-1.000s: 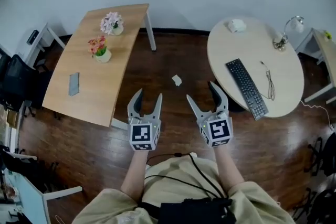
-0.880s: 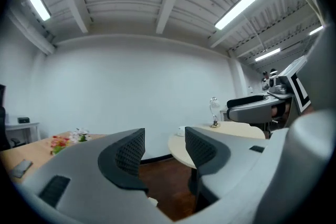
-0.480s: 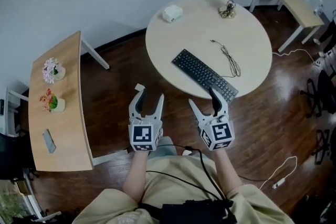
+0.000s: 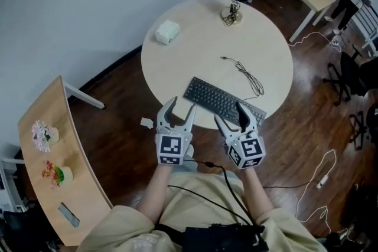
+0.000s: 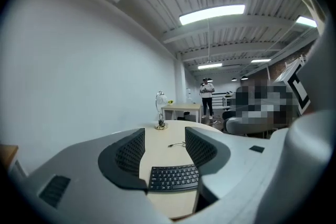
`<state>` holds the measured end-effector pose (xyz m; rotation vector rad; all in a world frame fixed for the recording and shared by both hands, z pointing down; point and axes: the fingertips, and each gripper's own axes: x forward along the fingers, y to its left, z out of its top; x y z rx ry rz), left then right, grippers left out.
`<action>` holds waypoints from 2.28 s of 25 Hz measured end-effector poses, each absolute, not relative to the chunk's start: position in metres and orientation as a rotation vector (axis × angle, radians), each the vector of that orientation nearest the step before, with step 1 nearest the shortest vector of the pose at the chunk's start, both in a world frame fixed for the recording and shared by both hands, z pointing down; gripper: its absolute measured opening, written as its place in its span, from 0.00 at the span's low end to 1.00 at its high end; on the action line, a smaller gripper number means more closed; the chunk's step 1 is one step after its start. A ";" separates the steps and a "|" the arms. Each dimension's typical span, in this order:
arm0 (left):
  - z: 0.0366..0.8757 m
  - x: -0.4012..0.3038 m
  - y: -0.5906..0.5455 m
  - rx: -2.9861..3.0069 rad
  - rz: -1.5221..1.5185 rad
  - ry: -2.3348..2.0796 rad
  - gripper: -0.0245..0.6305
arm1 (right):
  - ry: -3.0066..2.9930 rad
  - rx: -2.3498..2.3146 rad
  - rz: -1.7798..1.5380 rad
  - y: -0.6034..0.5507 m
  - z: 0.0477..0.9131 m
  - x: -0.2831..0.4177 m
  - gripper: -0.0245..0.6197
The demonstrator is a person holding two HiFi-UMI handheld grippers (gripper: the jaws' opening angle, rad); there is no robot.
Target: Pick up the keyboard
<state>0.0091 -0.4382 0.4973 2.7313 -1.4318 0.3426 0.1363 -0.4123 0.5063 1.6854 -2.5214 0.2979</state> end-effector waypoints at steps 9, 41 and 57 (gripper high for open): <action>0.575 0.007 -0.521 2.709 0.529 -1.108 0.37 | -2.188 1.980 0.558 -0.433 0.569 0.196 0.57; 0.807 0.027 -0.558 2.154 1.041 -0.829 0.43 | -1.909 2.021 1.683 -0.366 0.779 0.354 0.53; 0.772 0.047 -0.562 2.262 0.936 -0.894 0.04 | -2.543 1.900 1.491 -0.445 0.602 0.336 0.20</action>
